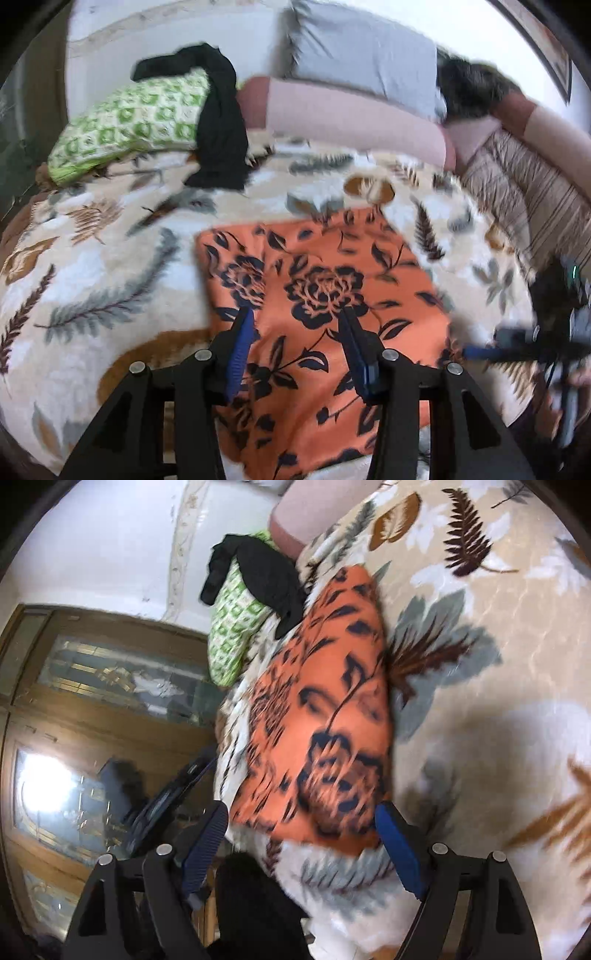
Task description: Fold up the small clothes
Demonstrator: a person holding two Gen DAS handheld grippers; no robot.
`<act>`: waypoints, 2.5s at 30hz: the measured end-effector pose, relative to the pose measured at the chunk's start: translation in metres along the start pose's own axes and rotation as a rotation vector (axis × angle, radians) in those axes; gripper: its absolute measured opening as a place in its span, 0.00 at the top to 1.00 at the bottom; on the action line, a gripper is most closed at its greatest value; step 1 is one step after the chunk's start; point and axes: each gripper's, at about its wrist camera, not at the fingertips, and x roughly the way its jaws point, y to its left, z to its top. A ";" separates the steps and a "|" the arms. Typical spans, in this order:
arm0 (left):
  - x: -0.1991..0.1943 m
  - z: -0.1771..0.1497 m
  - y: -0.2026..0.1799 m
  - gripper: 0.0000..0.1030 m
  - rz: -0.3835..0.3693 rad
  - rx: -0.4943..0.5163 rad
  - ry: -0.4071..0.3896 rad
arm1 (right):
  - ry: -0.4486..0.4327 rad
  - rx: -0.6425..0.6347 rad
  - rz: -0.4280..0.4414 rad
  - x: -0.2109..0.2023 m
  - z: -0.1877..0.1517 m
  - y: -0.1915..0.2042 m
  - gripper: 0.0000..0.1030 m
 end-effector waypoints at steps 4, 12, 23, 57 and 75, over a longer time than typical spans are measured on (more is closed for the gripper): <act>0.055 -0.011 0.019 0.56 0.122 -0.036 0.128 | 0.040 0.160 0.064 0.036 0.030 -0.029 0.18; 0.060 -0.007 0.027 0.56 0.113 -0.018 0.113 | 0.071 0.234 -0.073 0.055 0.017 -0.045 0.67; 0.059 -0.011 0.027 0.56 0.099 -0.023 0.090 | -0.026 0.146 -0.015 0.038 0.073 -0.023 0.20; -0.019 -0.036 0.080 0.47 -0.232 -0.365 0.011 | -0.087 -0.062 -0.202 0.028 0.073 0.046 0.26; -0.006 -0.026 0.085 0.28 -0.307 -0.380 0.061 | 0.075 -0.168 -0.186 0.058 0.040 0.061 0.26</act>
